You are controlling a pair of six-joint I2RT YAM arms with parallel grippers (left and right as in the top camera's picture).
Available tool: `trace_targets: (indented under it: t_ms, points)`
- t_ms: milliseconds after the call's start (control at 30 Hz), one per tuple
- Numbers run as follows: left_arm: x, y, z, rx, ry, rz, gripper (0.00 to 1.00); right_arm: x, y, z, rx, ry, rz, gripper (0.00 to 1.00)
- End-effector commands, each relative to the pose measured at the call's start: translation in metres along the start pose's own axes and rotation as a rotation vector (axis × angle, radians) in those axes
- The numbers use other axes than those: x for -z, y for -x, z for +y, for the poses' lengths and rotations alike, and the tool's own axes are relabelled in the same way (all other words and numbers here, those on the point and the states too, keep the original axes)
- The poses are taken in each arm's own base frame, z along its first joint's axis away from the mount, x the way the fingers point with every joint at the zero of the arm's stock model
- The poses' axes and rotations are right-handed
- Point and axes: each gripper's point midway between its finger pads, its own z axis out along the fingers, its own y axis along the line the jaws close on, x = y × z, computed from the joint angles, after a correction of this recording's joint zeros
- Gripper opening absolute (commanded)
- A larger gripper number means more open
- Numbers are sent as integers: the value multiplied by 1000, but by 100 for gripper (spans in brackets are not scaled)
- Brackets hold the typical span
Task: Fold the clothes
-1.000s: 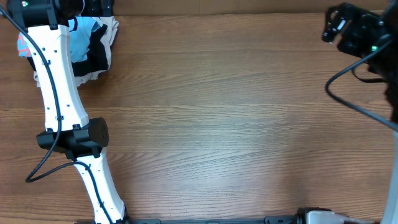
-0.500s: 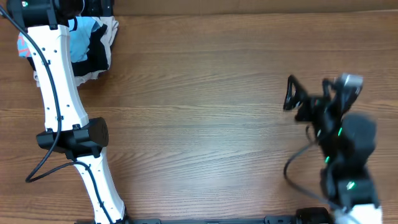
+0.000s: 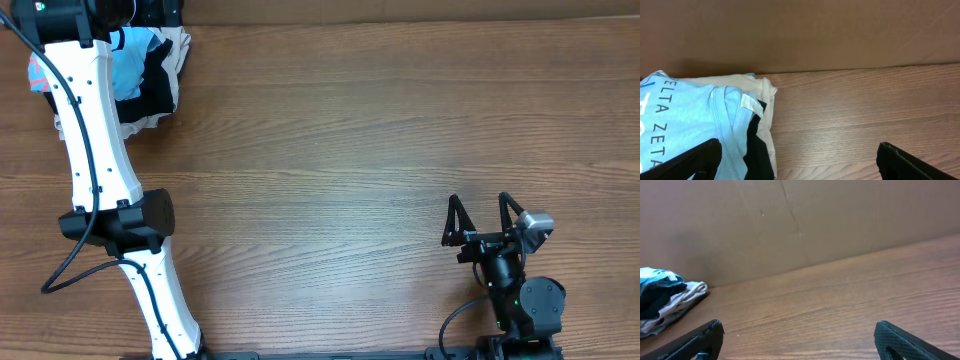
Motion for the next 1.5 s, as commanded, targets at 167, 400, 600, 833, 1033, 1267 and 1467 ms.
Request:
trace_targets:
  t_ms: [167,400,600,833,1033,1267,1467]
  points:
    - [-1,0,4,19,-1,-2,100,4,-25,-9,-5,-22,35,100]
    - [-1,0,4,19,-1,-2,100,6,-16,-6,-2,-8,-7,100]
    - [-1,0,4,19,-1,-2,100,6,-17,-6,-2,-9,-5,100]
    - [-1,-1,8,24,4,-1,100,6,-17,-6,-2,-8,-5,100]
    - [23,9,11,24,17,-44,100,6,-17,-6,-2,-9,-5,100]
    - [116,41,-10,-17,27,-215,100,6,-17,-6,-2,-8,-5,100]
    - [213,55,-39,-66,22,-388,99,6,-17,-6,-2,-8,-5,100]
